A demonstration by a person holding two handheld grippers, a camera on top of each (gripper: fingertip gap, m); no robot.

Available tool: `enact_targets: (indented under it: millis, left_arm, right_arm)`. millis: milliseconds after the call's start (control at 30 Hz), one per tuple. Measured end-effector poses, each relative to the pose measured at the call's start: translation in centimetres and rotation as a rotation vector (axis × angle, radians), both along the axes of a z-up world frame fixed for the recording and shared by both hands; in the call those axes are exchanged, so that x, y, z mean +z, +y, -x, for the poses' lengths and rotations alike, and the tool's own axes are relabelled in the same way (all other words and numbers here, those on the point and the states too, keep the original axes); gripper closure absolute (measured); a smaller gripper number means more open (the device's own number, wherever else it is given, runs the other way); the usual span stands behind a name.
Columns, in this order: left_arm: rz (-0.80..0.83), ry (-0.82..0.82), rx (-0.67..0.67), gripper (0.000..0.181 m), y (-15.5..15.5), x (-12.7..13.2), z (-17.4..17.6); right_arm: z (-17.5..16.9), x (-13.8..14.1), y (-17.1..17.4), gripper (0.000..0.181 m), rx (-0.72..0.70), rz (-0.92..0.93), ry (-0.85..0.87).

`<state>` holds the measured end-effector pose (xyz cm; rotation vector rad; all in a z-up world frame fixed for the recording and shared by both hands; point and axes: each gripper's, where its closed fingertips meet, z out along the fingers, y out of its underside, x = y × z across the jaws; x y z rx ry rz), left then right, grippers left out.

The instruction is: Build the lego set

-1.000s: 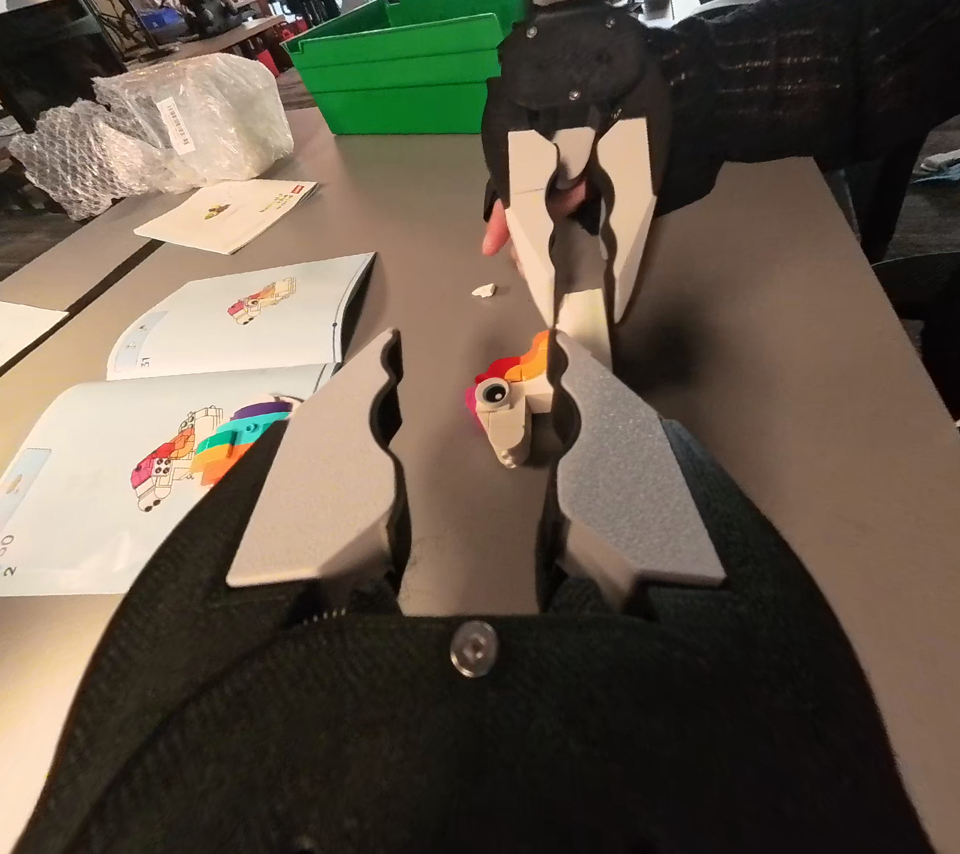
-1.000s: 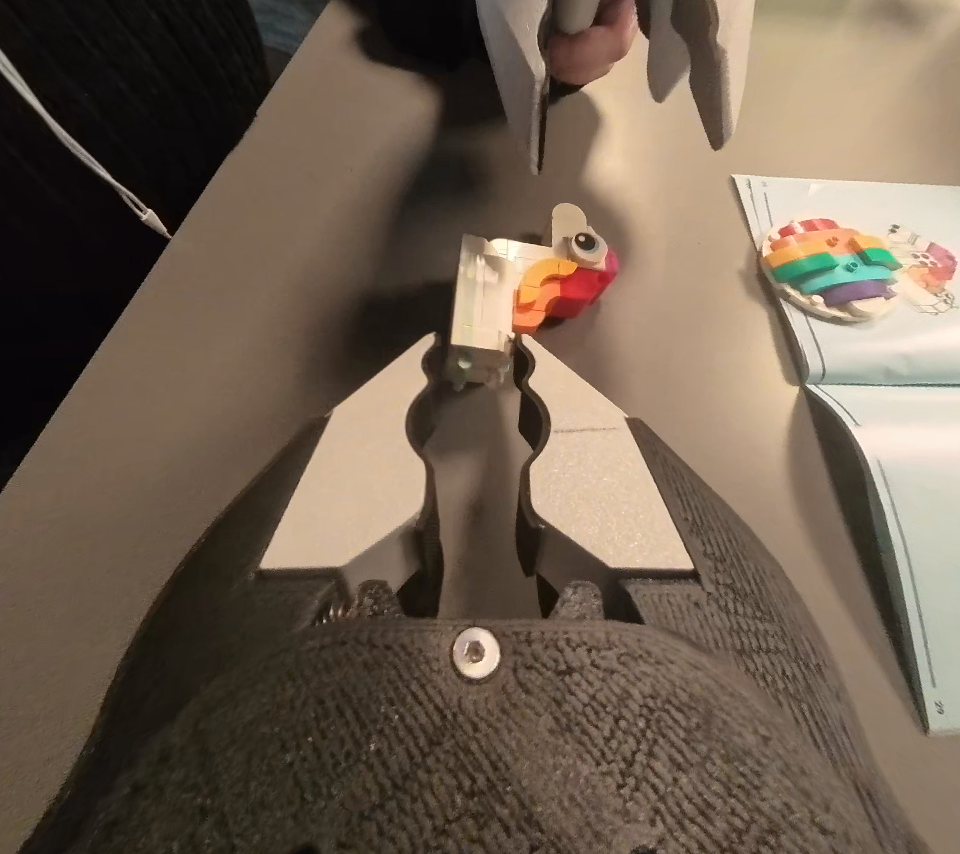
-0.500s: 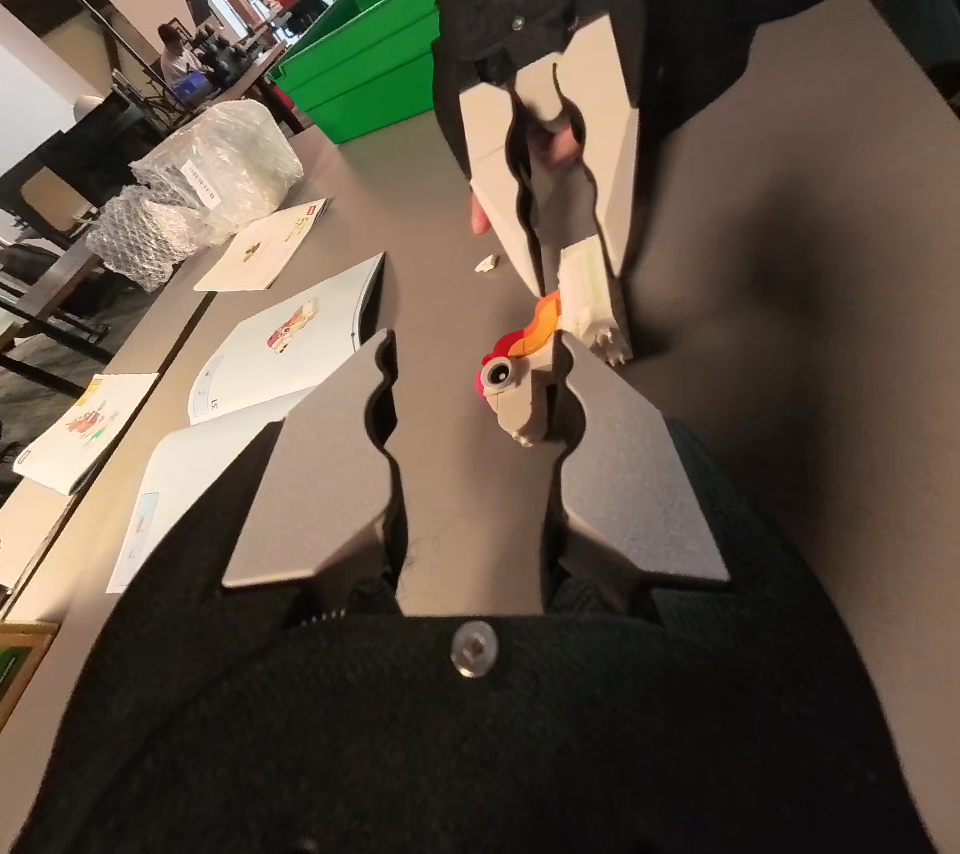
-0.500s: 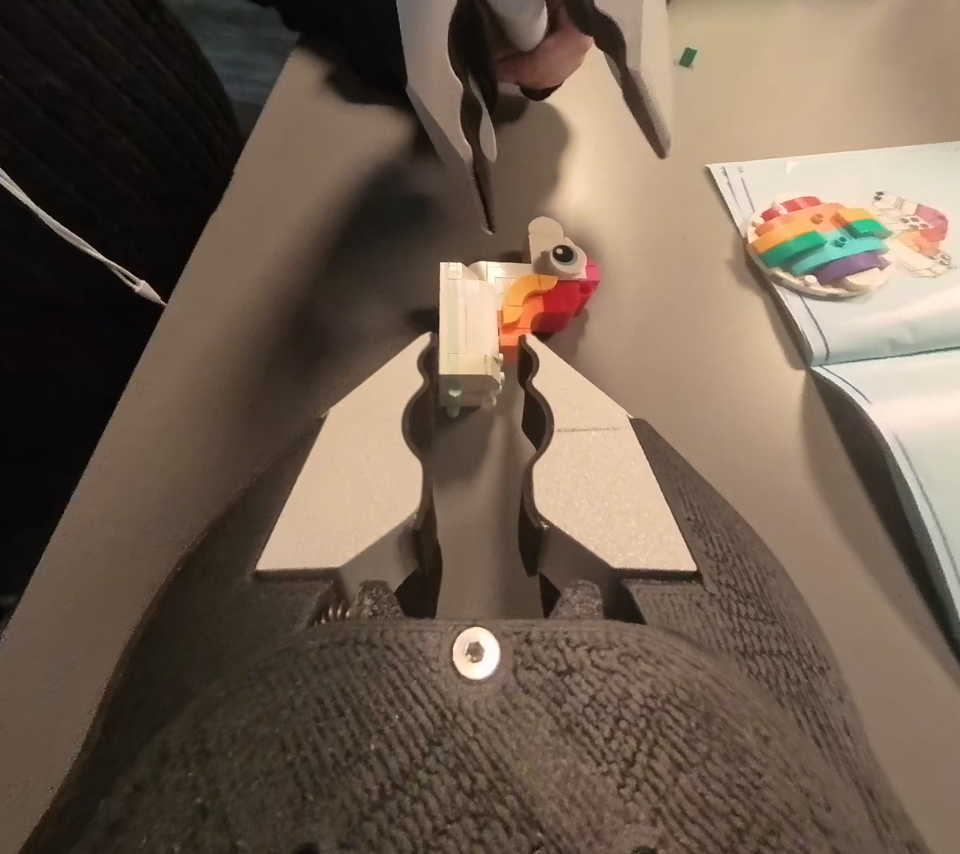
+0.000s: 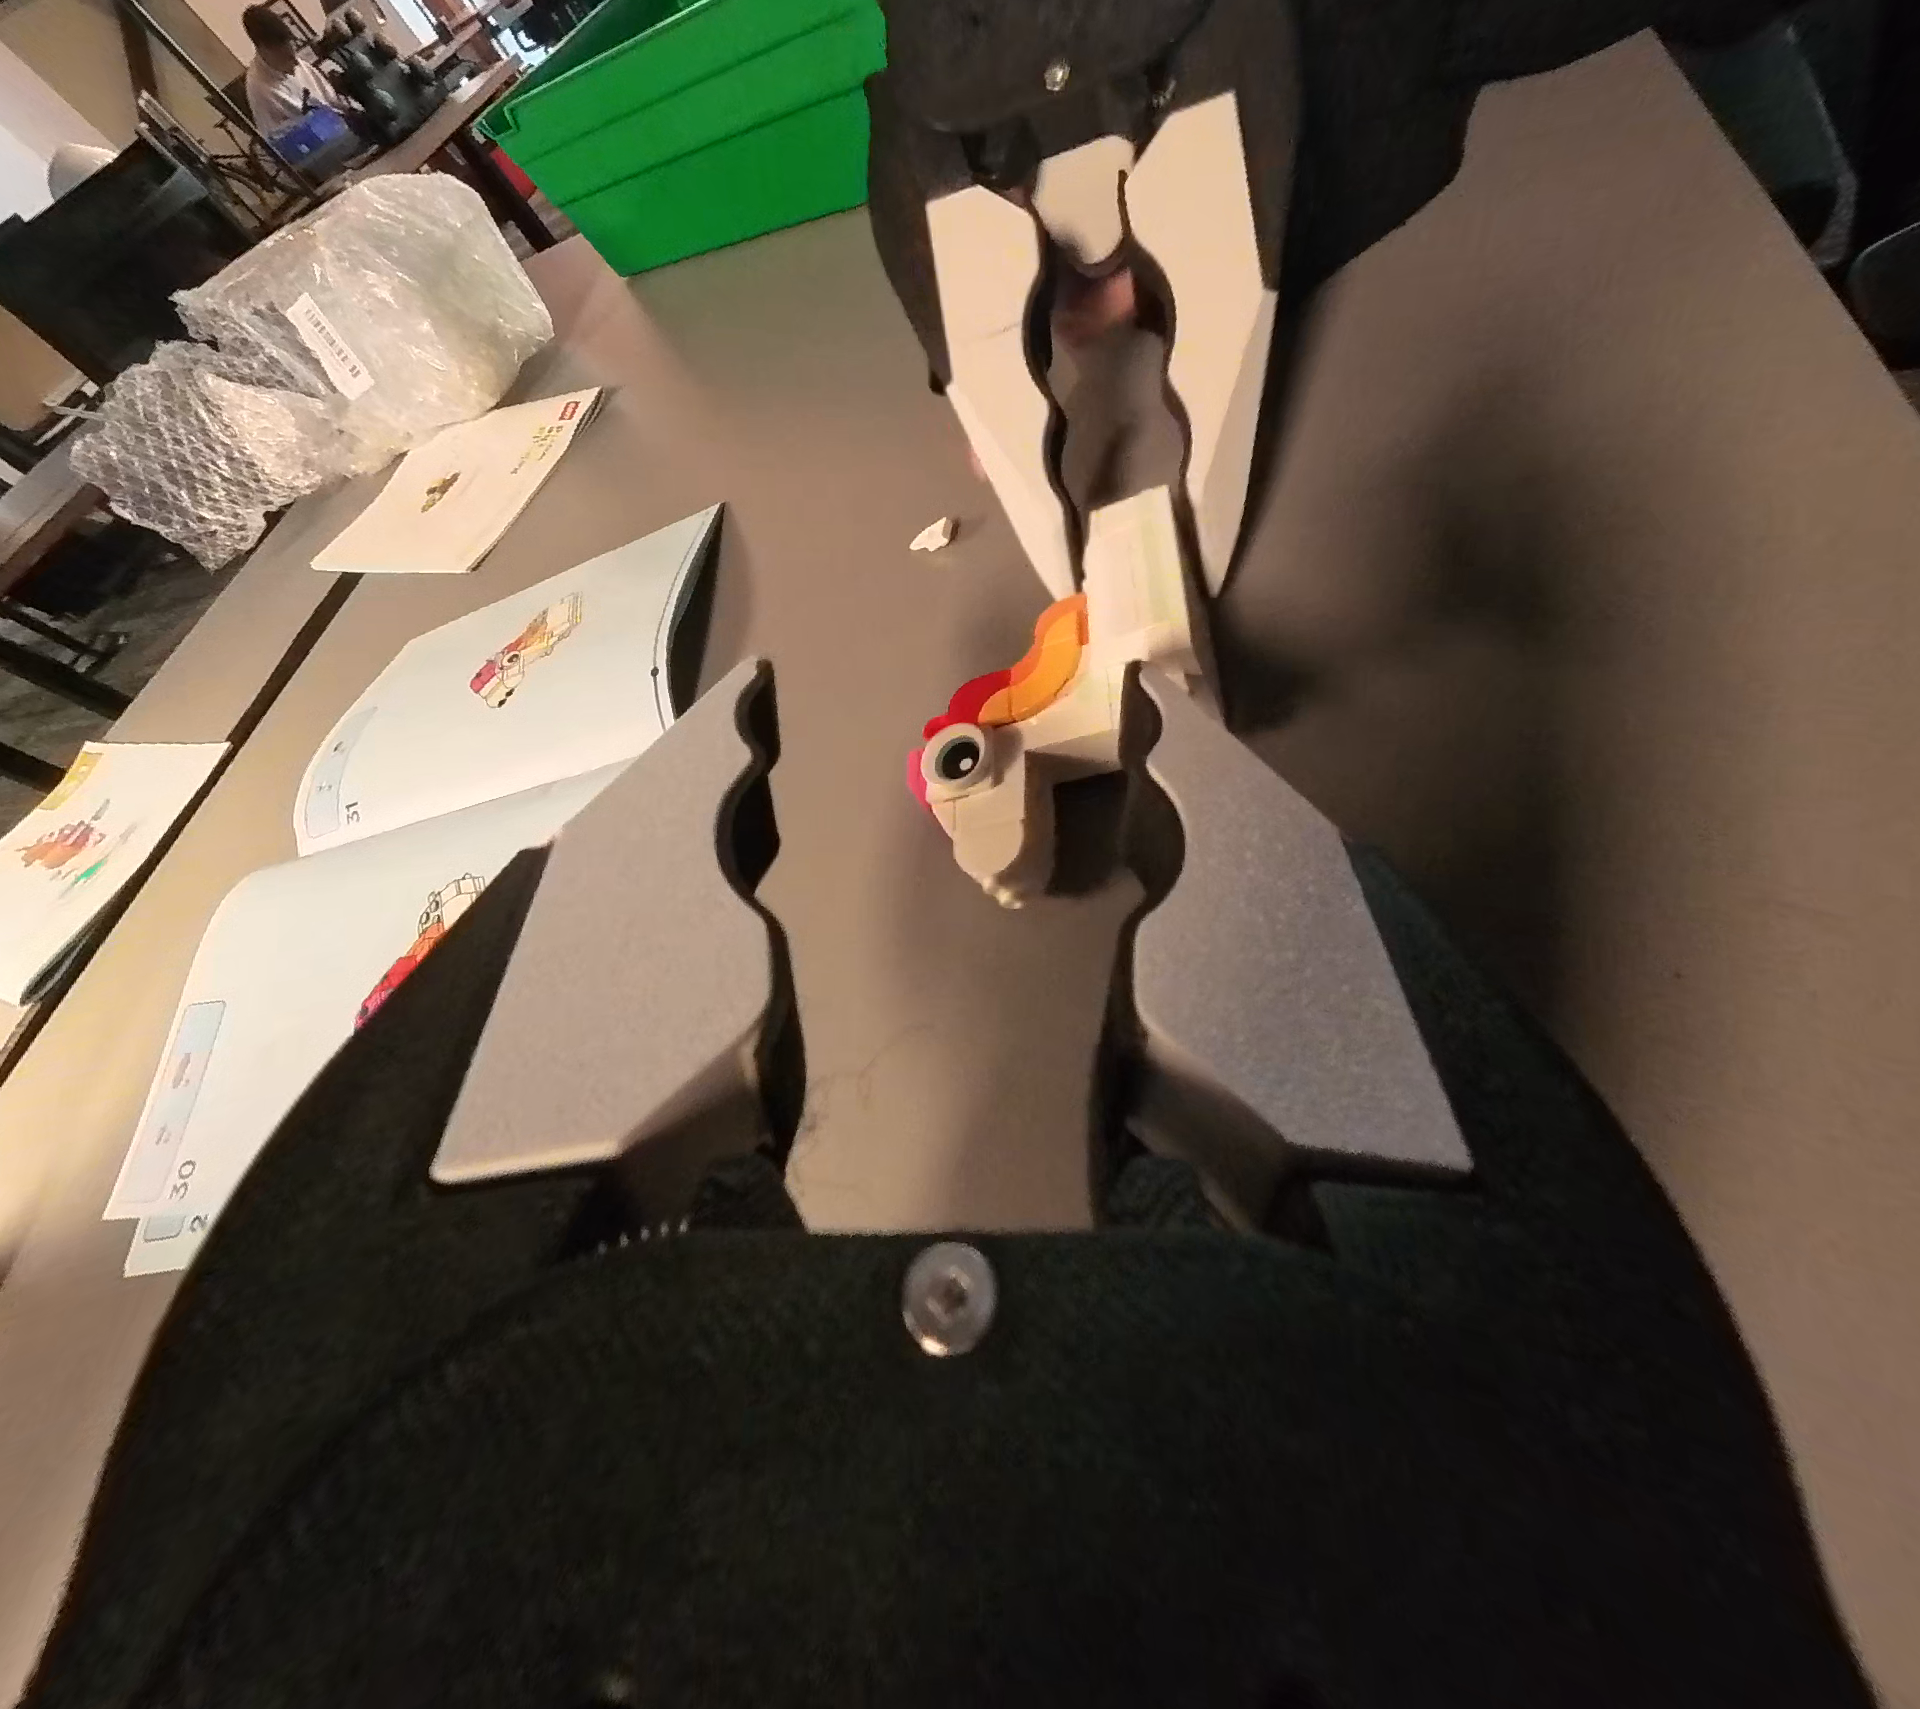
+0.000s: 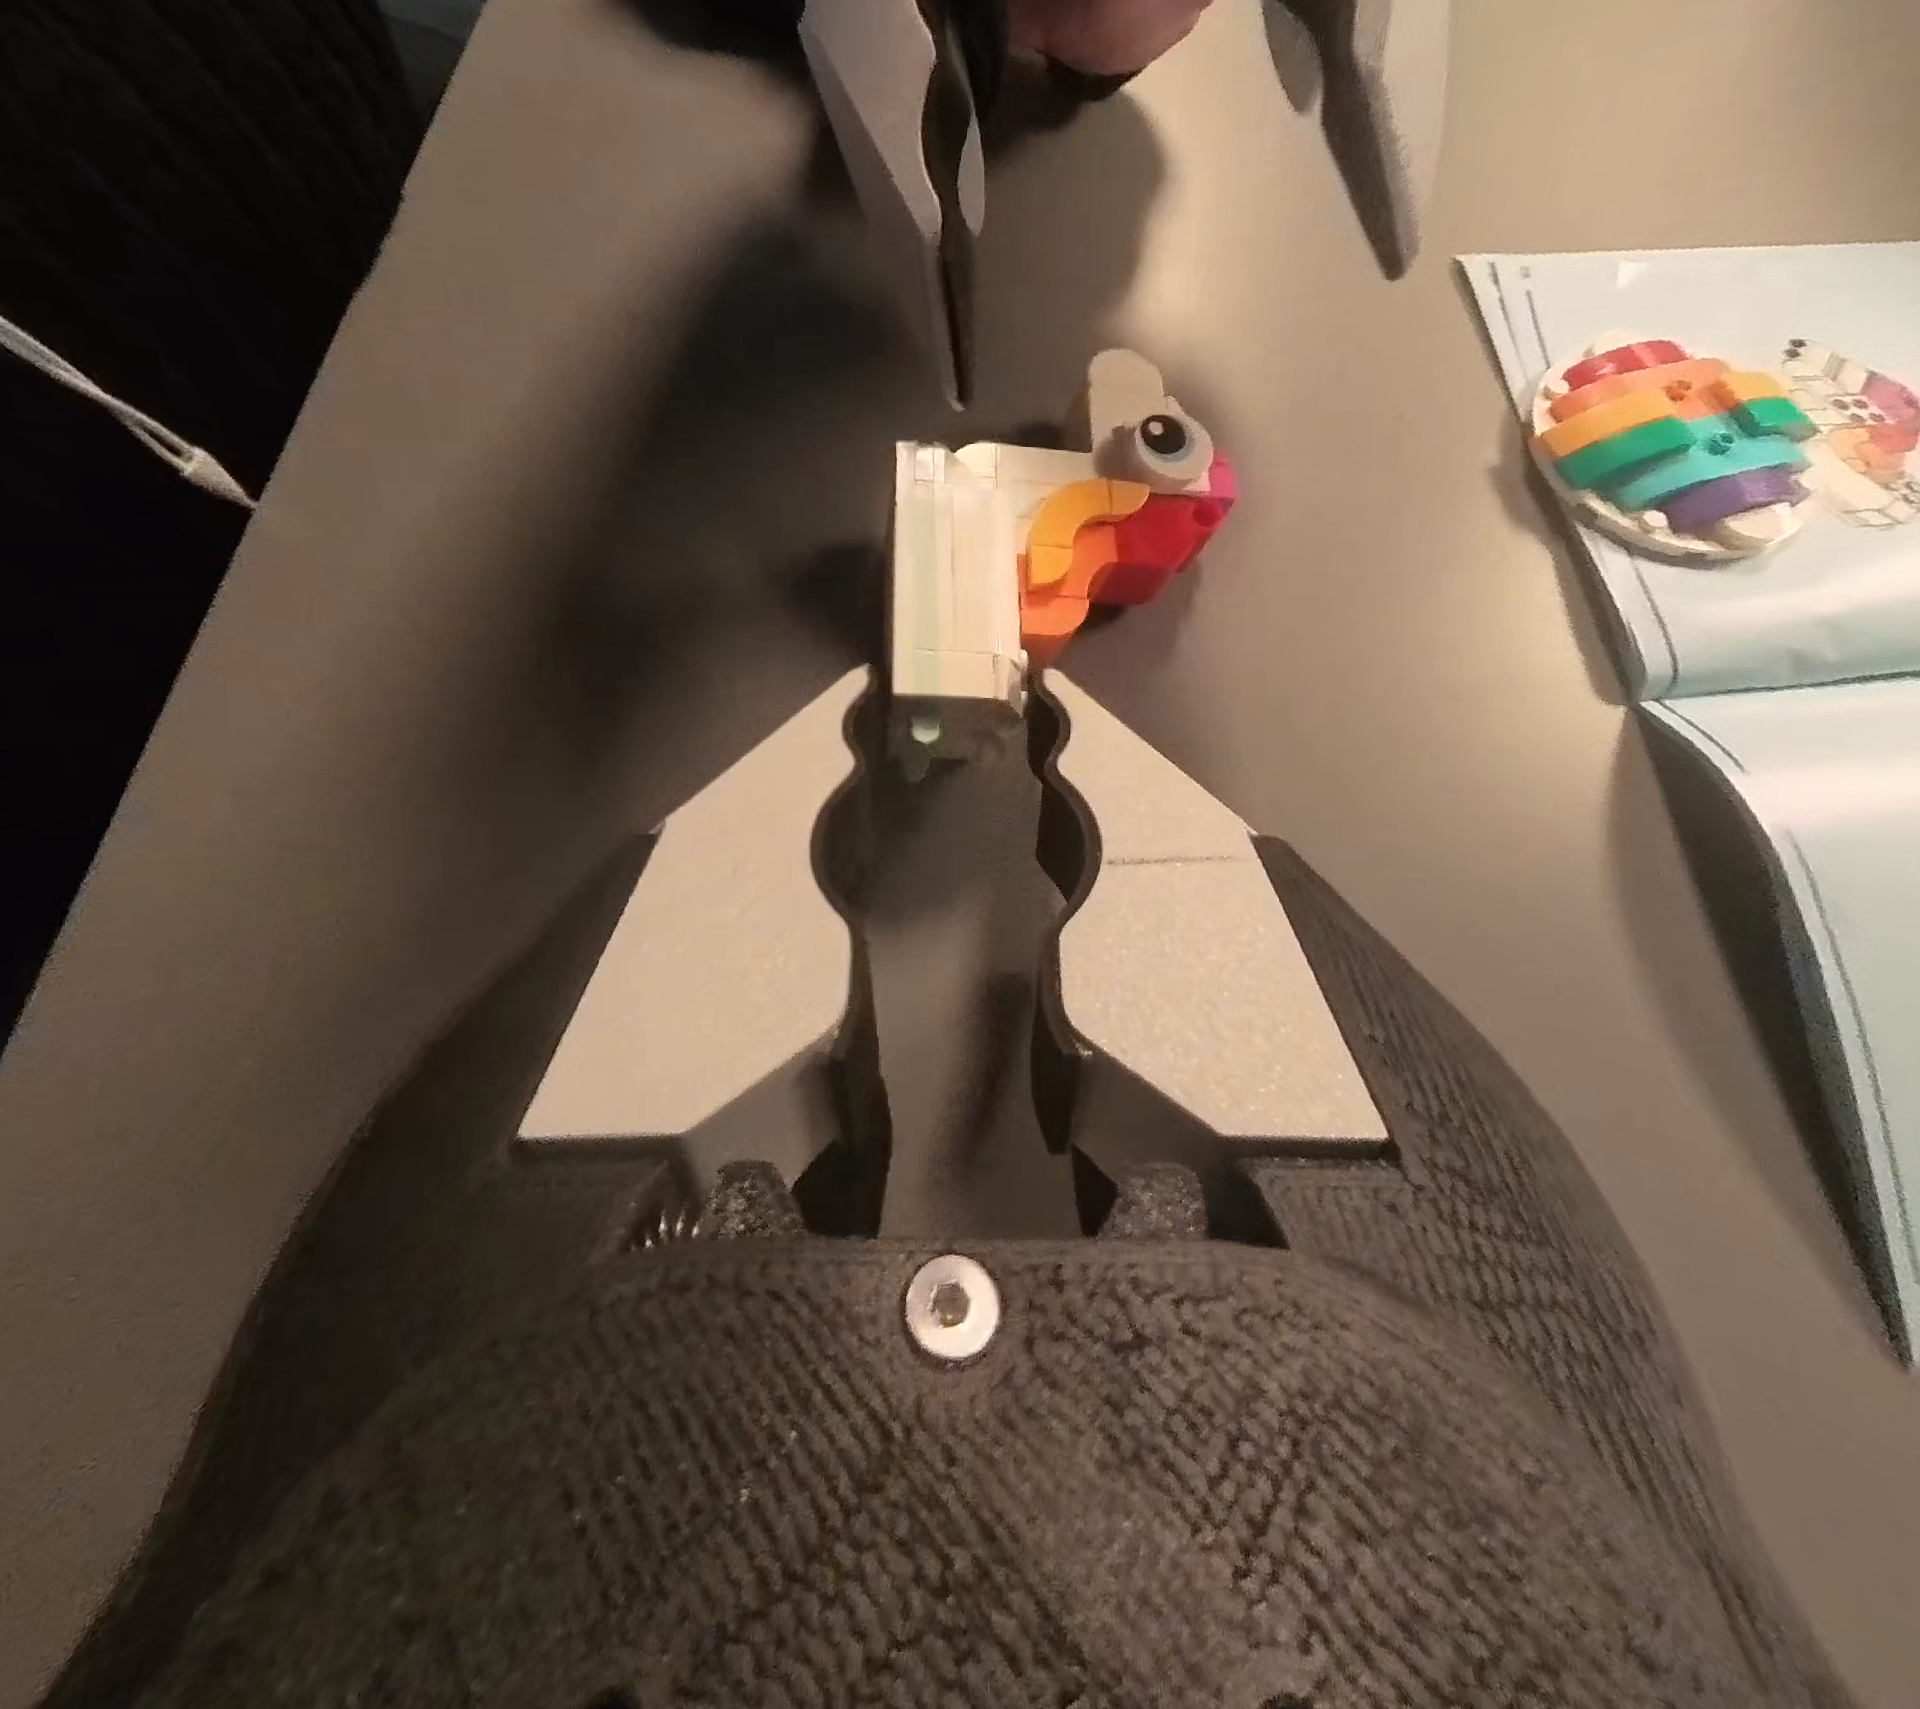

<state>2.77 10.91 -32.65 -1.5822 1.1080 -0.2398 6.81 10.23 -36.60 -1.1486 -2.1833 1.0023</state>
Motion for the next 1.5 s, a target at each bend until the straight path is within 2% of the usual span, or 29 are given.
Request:
enact_targets:
  millis: [167, 267, 367, 500, 600, 733, 1000, 1067, 1233, 1500]
  left_arm:
    - [-0.042, 0.055, 0.06, 0.09, 0.7, 0.0, 0.6]
    - [-0.094, 0.18, 0.076, 0.089, 0.8, -0.9, 0.9]
    - [-0.237, 0.398, 0.123, 0.098, 1.4, -1.8, 1.7]
    - [-0.499, 0.685, 0.232, 0.116, 2.6, -1.4, 2.6]
    - [-0.636, 0.802, 0.32, 0.13, 3.3, -0.4, 3.3]
    - [-0.687, 0.792, 0.367, 0.151, 3.4, 0.9, 3.8]
    - [-0.726, 0.821, 0.357, 0.156, 3.2, 1.0, 3.7]
    - [-0.727, 0.793, 0.342, 0.156, 3.0, 1.1, 3.2]
    - [-0.755, 0.763, 0.276, 0.156, 2.5, 0.7, 2.0]
    - [-0.838, 0.697, 0.14, 0.156, 0.9, 0.7, -1.2]
  right_arm:
    - [1.1, 1.2, 0.9, 0.157, -0.083, 0.042, 0.066]
    - [1.7, 2.4, 1.3, 0.157, -0.126, 0.105, 0.121]
    - [2.3, 3.1, 1.6, 0.157, -0.163, 0.131, 0.161]
    - [3.0, 4.0, 1.3, 0.157, -0.193, 0.156, 0.22]
    - [3.2, 4.6, 0.8, 0.157, -0.197, 0.156, 0.252]
    - [3.3, 5.0, 0.5, 0.157, -0.197, 0.146, 0.273]
    - [3.0, 5.5, 0.4, 0.157, -0.167, 0.145, 0.303]
    - [2.2, 5.8, 1.2, 0.15, -0.131, 0.109, 0.307]
    - [-1.2, 2.5, 6.5, 0.154, -0.174, -0.028, 0.107]
    - [-1.5, -0.1, 7.7, 0.156, -0.191, 0.001, -0.015]
